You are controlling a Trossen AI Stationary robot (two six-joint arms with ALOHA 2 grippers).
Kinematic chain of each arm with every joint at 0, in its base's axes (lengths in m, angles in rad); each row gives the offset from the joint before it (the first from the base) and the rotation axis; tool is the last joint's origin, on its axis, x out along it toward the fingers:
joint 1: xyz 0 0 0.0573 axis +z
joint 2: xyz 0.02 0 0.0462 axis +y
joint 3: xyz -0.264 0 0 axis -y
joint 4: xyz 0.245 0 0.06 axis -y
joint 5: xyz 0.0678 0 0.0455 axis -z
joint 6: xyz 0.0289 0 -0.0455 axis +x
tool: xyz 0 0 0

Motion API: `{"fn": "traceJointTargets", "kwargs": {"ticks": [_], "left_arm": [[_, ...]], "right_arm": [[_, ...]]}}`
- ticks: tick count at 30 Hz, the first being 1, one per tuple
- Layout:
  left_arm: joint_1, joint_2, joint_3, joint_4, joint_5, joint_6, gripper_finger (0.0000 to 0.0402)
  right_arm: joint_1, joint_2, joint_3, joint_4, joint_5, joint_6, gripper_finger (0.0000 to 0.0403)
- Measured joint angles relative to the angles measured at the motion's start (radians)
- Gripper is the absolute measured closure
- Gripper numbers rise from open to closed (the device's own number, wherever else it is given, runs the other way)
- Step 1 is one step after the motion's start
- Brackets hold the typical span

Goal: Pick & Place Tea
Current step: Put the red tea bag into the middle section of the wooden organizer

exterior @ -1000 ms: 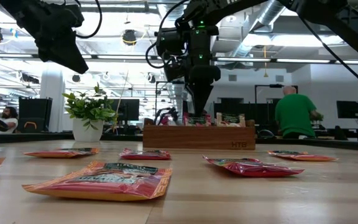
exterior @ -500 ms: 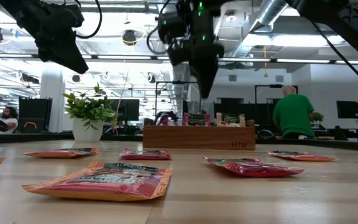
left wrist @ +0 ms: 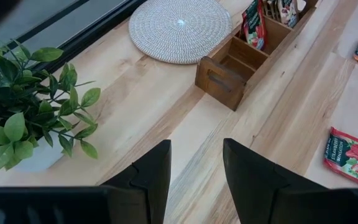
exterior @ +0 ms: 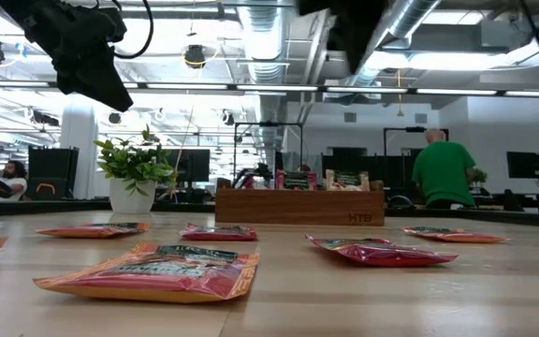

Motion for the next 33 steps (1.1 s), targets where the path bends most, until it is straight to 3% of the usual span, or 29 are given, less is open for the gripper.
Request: {"fn": "traceJointTargets", "kwargs": {"ticks": [7,14,23,33], "left_arm": [[0.0,0.0,0.0,0.001,0.001,0.0,0.0264],[0.0,0.0,0.0,0.008,0.001,-0.003,0.0264],[0.0,0.0,0.0,0.009,0.019,-0.012,0.0264],[0.0,0.0,0.0,0.01,0.025,-0.056,0.0264]], "right_arm": [[0.142,-0.233,-0.413,0.045,-0.02,0.216,0.0315],[0.333,-0.46,-0.751,0.224,-0.087,0.505,0.0316],[0.55,-0.6,-0.941,0.367,-0.09,0.85,0.0316],[0.714,-0.581,-1.099,0.521,-0.214,0.967,0.0316]]}}
